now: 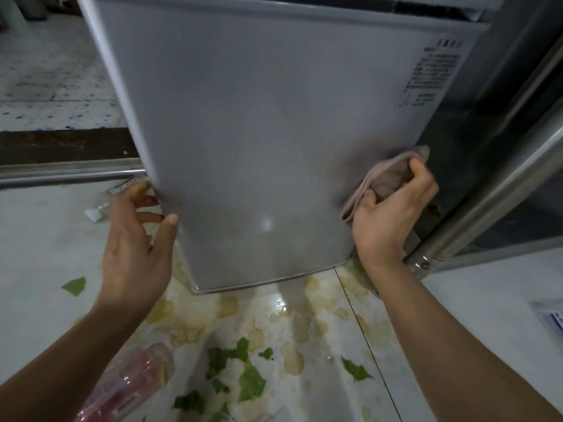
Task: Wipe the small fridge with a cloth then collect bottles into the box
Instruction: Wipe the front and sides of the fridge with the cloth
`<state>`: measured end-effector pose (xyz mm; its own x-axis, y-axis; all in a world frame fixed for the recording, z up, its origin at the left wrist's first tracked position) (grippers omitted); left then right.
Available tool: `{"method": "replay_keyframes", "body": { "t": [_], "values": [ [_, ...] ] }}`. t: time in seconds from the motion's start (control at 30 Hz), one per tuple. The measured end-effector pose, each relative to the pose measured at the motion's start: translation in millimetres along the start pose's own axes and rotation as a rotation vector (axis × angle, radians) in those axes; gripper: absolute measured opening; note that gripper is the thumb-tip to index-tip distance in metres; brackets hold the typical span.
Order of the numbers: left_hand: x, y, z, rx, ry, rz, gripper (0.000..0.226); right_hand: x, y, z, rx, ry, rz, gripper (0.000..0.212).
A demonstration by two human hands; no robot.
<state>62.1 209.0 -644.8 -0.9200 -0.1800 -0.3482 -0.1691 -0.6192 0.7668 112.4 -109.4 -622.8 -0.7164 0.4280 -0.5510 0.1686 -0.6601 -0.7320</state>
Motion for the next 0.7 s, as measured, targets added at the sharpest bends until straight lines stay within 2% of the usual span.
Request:
{"method": "replay_keyframes", "body": {
  "t": [0.07,0.17,0.27,0.43,0.53,0.63,0.7],
  "values": [
    [7.1,-9.2,-8.2,-0.038,-0.043,0.092,0.031,1.1,-15.1,0.5,-0.024,0.051,0.051,0.061],
    [8.1,-17.4,-16.5,-0.053,-0.070,0.141,0.016,19.9,-13.1,-14.1,0.006,0.032,0.112,0.051],
    [6.0,-20.6,-17.1,-0.038,-0.076,0.134,0.009,51.0,5.2,-38.8,0.039,-0.109,0.120,0.049],
    [4.8,-25.0,-16.5,-0.018,-0.094,0.121,0.011,94.7,23.7,-63.0,0.118,-0.382,0.060,0.037],
    [4.5,-27.6,-15.4,0.005,-0.112,0.122,0.011,87.1,1.4,-52.1,0.021,-0.353,0.138,0.033],
    [0.9,-28.6,-14.7,0.005,-0.133,0.114,0.011,66.8,-43.4,-40.2,0.008,-0.196,0.326,0.036],
    [0.6,-30.5,-15.2,0.016,-0.142,0.114,0.011,63.2,-62.9,-42.1,0.015,-0.117,0.380,0.032]
  ]
}}
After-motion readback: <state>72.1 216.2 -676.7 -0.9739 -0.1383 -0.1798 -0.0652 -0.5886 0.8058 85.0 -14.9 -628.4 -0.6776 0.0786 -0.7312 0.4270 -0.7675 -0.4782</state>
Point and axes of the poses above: each hand's wrist, its own x-axis away from the middle knuckle, its own z-axis out of the back of the hand, y = z × x, the point moved 5 cm from there along -x, towards the middle knuckle, and after that the axes turned 11 degrees about -y, right-handed, at the moved point
